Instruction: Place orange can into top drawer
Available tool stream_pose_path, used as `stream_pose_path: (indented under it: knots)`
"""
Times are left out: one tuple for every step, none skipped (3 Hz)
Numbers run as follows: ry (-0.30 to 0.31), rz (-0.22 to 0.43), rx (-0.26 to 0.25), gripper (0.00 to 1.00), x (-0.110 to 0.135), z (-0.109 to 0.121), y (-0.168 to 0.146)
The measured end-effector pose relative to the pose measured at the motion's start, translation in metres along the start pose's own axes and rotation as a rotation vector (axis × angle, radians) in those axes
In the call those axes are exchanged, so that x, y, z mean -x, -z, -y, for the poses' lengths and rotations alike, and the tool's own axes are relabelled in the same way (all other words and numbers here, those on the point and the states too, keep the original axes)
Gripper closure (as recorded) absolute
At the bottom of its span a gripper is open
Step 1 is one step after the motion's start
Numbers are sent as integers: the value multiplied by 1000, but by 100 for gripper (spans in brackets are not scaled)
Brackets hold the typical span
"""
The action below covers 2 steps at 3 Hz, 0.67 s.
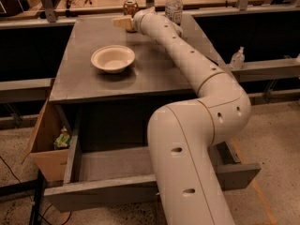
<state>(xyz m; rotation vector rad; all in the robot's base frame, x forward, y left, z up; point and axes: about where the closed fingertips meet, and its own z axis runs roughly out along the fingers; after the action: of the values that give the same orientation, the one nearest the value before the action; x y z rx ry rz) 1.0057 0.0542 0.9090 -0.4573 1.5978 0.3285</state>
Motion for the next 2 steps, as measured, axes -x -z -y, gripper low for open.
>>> stream_pose_path:
  knots:
    - [-24,12,24,0,-3,-2,-10]
    - [-31,-15,13,0,-14,0,-19]
